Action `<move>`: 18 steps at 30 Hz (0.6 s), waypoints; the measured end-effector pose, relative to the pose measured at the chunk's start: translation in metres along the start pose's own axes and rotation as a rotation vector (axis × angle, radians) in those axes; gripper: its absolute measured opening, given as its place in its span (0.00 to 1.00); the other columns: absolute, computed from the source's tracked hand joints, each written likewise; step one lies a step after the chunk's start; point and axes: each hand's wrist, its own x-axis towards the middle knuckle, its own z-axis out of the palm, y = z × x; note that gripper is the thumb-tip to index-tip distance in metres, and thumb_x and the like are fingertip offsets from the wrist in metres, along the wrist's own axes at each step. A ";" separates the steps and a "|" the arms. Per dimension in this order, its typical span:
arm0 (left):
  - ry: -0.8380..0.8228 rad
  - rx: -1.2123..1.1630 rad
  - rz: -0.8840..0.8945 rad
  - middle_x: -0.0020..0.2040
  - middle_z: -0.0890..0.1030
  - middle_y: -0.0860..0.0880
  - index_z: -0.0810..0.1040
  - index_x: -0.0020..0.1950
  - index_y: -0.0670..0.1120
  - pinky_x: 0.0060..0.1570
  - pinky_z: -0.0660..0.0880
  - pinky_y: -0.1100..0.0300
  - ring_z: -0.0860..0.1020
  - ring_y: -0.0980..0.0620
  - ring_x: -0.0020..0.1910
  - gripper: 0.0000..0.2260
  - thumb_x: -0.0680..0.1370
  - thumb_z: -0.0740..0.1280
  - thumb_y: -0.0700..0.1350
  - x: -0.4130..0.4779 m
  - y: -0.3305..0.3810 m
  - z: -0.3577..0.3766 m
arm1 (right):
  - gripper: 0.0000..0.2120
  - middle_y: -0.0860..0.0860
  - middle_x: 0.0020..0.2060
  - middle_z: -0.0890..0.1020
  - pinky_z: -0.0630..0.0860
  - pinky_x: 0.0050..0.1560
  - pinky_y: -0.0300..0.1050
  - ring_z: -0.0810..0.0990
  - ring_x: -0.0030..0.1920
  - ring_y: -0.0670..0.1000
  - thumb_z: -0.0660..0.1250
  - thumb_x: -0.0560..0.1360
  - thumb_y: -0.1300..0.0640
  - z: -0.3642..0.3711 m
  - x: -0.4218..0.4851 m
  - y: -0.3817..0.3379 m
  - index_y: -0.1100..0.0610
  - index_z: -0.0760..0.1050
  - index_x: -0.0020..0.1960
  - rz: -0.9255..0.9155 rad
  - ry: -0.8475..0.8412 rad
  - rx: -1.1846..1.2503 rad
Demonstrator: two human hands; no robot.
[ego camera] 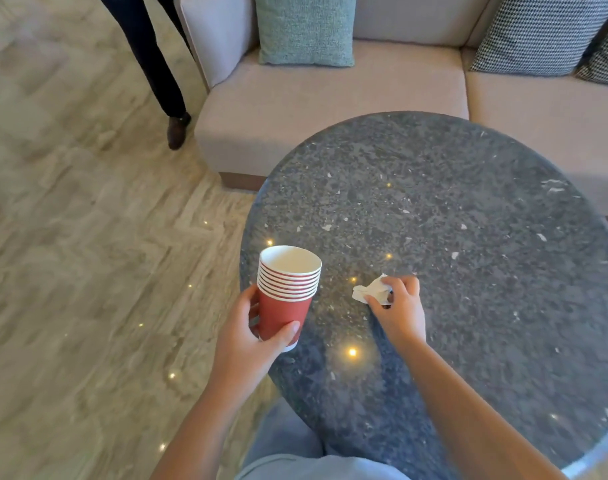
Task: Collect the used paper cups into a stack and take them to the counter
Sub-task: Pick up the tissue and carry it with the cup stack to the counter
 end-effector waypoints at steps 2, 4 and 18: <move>0.000 0.006 -0.011 0.54 0.76 0.61 0.68 0.52 0.67 0.47 0.73 0.64 0.77 0.64 0.50 0.27 0.65 0.77 0.43 -0.002 0.002 0.002 | 0.18 0.52 0.56 0.69 0.77 0.44 0.47 0.74 0.46 0.50 0.70 0.70 0.54 0.000 -0.002 0.004 0.58 0.72 0.58 -0.031 -0.001 -0.007; 0.011 0.010 -0.020 0.53 0.76 0.62 0.68 0.51 0.69 0.46 0.72 0.66 0.76 0.67 0.49 0.27 0.64 0.77 0.46 -0.002 0.005 0.005 | 0.15 0.51 0.54 0.69 0.76 0.42 0.45 0.74 0.45 0.50 0.70 0.71 0.55 0.000 -0.003 0.007 0.58 0.74 0.56 -0.047 0.009 0.005; 0.088 -0.059 -0.063 0.54 0.78 0.57 0.69 0.56 0.63 0.49 0.77 0.56 0.79 0.56 0.52 0.28 0.57 0.73 0.59 -0.013 0.006 0.021 | 0.05 0.48 0.45 0.75 0.65 0.37 0.32 0.73 0.39 0.47 0.64 0.74 0.62 -0.009 -0.007 0.011 0.58 0.78 0.48 -0.115 -0.033 0.041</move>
